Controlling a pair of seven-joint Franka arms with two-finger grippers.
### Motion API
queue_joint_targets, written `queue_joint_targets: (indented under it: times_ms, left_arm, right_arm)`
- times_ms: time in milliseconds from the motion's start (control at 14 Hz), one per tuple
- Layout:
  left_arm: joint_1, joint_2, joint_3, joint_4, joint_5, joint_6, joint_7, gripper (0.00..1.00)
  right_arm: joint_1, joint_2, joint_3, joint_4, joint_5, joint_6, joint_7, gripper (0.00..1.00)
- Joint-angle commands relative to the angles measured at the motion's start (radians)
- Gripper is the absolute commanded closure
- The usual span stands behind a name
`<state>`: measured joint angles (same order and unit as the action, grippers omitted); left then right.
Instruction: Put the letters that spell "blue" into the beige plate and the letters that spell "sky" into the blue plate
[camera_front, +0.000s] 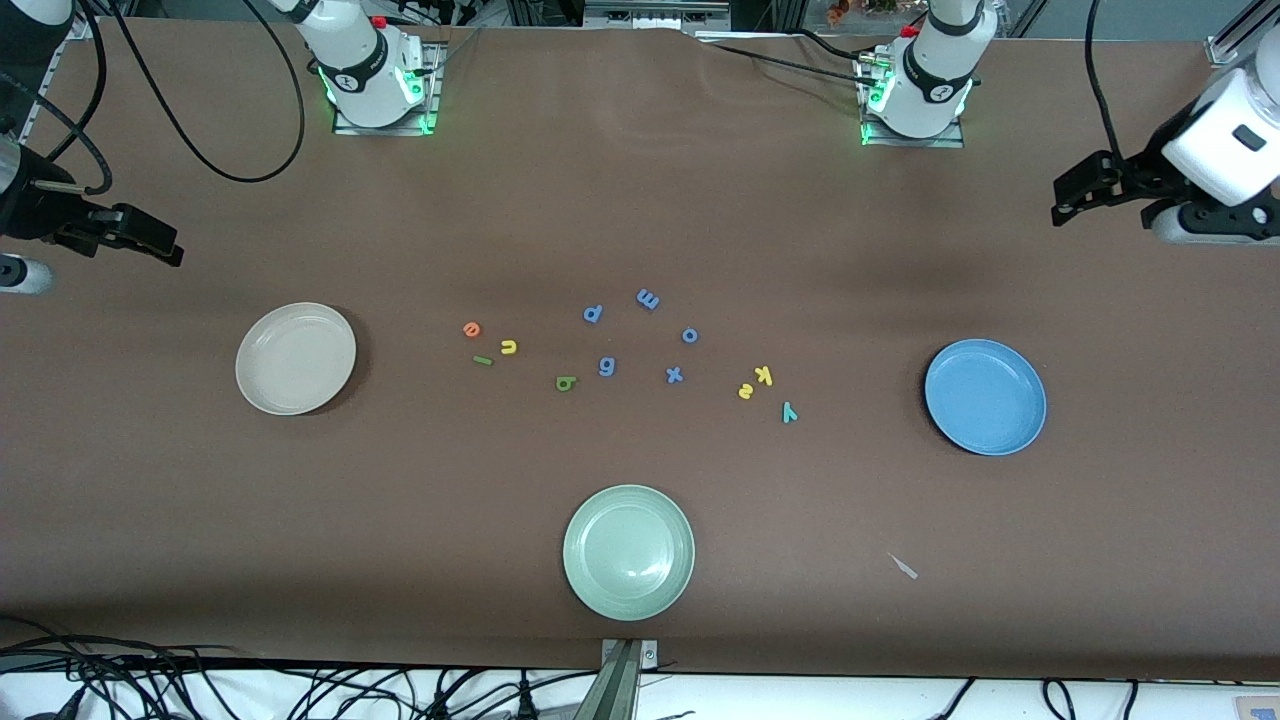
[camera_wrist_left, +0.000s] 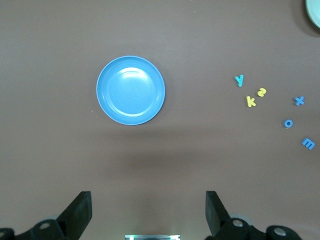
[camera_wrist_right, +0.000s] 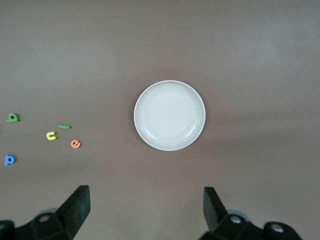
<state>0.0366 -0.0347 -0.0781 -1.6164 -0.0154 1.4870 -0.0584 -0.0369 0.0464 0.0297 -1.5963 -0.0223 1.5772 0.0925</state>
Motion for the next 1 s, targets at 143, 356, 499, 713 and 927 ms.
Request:
queue_joint_targets:
  times_ms: [143, 356, 499, 713, 927]
  left_arm:
    - [0.019, -0.091, -0.009, -0.134, -0.024, 0.097, 0.003, 0.00]
    - [0.019, -0.142, -0.009, -0.209, -0.029, 0.151, 0.000, 0.00]
    - [0.019, -0.137, -0.006, -0.203, -0.031, 0.156, 0.002, 0.00]
    - [0.017, -0.133, -0.009, -0.194, -0.023, 0.154, 0.000, 0.00]
    - [0.016, -0.126, -0.009, -0.186, -0.018, 0.153, -0.001, 0.00]
  right_arm:
    - [-0.006, 0.007, 0.002, 0.019, 0.004, -0.016, 0.001, 0.00]
    - [-0.006, 0.007, 0.002, 0.019, 0.004, -0.016, 0.001, 0.00]
    - [-0.004, 0.007, 0.002, 0.019, 0.004, -0.016, 0.001, 0.00]
    - [-0.006, 0.007, 0.002, 0.019, 0.004, -0.016, 0.001, 0.00]
    - [-0.004, 0.007, 0.002, 0.019, 0.004, -0.016, 0.001, 0.00]
